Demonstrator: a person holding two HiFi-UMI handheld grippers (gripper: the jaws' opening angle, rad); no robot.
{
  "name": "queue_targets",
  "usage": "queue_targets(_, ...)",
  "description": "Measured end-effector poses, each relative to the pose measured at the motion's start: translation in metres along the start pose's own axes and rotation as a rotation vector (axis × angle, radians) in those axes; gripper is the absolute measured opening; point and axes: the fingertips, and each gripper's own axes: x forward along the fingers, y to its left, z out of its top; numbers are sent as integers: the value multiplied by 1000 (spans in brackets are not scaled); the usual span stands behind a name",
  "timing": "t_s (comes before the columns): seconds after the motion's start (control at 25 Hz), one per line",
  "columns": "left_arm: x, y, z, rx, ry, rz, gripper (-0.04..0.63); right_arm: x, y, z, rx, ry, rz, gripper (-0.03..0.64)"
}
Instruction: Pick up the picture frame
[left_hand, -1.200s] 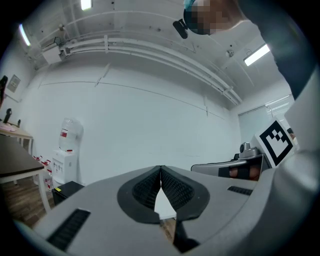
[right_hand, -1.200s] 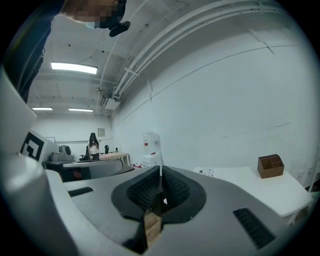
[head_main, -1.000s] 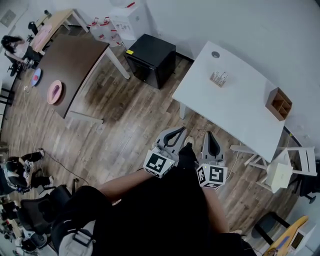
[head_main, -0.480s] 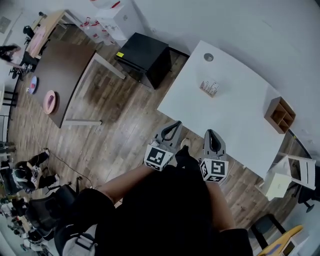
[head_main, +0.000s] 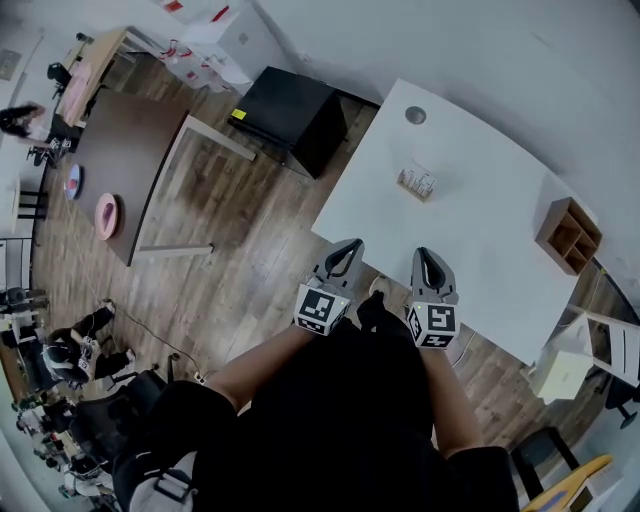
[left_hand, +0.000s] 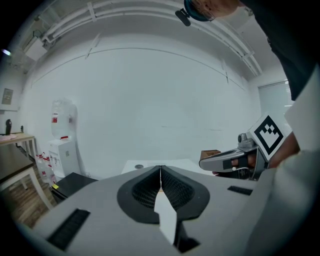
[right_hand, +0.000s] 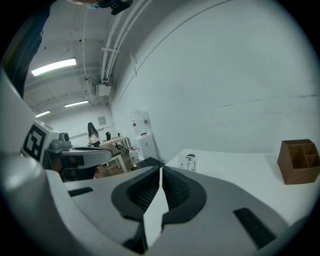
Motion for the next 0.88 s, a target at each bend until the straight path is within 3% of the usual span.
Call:
queue_targets(0.24, 7, 13, -9, -42, 15, 22, 14, 8, -9, -6, 1, 24, -6, 37)
queue_targets(0.52, 12, 26, -10, -40, 12, 29, 14, 25, -9, -12, -5, 56, -1, 37)
queue_targets(0.88, 57, 43, -37, 7, 92, -50, 15, 53, -35, -40, 75, 124, -92, 37)
